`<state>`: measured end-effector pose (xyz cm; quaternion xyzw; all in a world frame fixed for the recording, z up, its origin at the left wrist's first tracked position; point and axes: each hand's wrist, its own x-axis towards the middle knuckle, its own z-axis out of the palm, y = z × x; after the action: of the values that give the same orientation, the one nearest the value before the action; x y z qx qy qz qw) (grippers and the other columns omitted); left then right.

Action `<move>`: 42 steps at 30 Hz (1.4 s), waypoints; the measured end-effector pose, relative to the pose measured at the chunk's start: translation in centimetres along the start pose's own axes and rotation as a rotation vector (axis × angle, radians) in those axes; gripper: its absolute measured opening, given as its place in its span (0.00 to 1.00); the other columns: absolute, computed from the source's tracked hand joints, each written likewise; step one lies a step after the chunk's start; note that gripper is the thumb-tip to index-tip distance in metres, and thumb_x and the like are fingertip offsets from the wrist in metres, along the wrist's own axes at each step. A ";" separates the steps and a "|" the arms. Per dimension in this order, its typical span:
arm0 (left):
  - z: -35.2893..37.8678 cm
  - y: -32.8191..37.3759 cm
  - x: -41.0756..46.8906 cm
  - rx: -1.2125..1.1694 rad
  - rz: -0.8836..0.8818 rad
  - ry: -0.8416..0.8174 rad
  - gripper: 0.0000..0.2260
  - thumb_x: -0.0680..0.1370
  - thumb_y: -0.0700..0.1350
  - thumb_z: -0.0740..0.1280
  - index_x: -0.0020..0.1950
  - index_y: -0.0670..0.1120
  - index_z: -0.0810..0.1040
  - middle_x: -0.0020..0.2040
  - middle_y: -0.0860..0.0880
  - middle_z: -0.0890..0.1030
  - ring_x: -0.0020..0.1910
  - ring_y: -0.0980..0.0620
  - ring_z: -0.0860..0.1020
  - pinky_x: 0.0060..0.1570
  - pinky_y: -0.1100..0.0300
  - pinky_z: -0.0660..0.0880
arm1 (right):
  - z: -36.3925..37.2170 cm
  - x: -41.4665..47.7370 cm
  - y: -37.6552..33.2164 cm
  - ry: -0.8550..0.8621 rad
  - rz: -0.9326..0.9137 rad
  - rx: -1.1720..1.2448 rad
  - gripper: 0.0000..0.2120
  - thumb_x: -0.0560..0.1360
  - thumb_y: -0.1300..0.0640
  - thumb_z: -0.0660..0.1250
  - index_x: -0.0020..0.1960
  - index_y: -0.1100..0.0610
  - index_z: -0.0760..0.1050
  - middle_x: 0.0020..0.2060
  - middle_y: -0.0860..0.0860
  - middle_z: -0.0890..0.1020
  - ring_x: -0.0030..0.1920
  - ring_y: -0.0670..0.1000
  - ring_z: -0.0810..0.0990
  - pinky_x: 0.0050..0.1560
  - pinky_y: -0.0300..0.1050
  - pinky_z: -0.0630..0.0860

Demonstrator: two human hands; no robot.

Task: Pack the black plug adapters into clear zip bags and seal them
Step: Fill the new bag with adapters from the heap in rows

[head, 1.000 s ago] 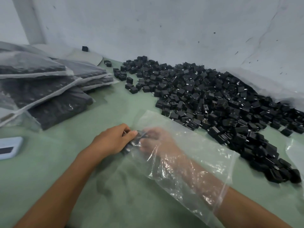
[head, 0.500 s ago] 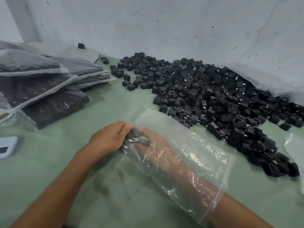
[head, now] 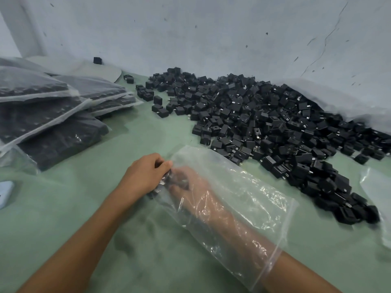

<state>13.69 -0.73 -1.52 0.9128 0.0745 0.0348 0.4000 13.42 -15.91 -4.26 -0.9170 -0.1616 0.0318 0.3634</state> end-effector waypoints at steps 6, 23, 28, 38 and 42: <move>-0.2 0.0 0.0 -0.071 -0.007 -0.081 0.16 0.78 0.60 0.66 0.39 0.49 0.77 0.30 0.53 0.82 0.23 0.51 0.79 0.23 0.59 0.74 | -2.2 -2.0 1.1 -0.103 -0.033 0.296 0.21 0.77 0.56 0.70 0.69 0.48 0.74 0.54 0.40 0.80 0.50 0.32 0.77 0.58 0.30 0.73; -0.2 -0.2 -0.2 -0.072 0.005 -0.078 0.17 0.79 0.59 0.64 0.37 0.49 0.76 0.30 0.49 0.82 0.22 0.47 0.79 0.22 0.58 0.73 | -18.2 -16.5 7.8 -0.147 0.242 0.415 0.06 0.77 0.56 0.71 0.49 0.58 0.84 0.44 0.52 0.85 0.46 0.50 0.83 0.54 0.45 0.78; -0.1 -0.2 -0.1 -0.083 0.009 -0.075 0.17 0.79 0.60 0.65 0.37 0.49 0.75 0.30 0.49 0.82 0.21 0.48 0.78 0.22 0.59 0.72 | -23.3 -15.8 8.7 0.099 0.228 0.225 0.12 0.79 0.63 0.65 0.46 0.50 0.84 0.41 0.53 0.84 0.41 0.50 0.83 0.42 0.41 0.81; -0.1 -0.4 -0.2 -0.109 0.007 -0.091 0.17 0.78 0.61 0.64 0.37 0.51 0.74 0.31 0.49 0.82 0.21 0.51 0.77 0.23 0.58 0.74 | -18.5 -0.3 5.6 -0.101 0.003 -0.415 0.11 0.81 0.57 0.62 0.60 0.49 0.80 0.53 0.42 0.83 0.53 0.44 0.81 0.56 0.43 0.78; 0.0 -0.4 0.0 -0.092 0.007 -0.087 0.18 0.78 0.61 0.64 0.38 0.49 0.74 0.30 0.50 0.81 0.22 0.51 0.77 0.25 0.57 0.76 | -16.0 2.3 6.2 -0.067 0.074 -0.527 0.10 0.81 0.53 0.62 0.56 0.54 0.80 0.49 0.50 0.83 0.48 0.52 0.81 0.54 0.52 0.79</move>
<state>13.62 -0.46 -1.85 0.8944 0.0520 0.0000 0.4443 20.14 -29.93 3.46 -0.9837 -0.1424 0.0321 0.1051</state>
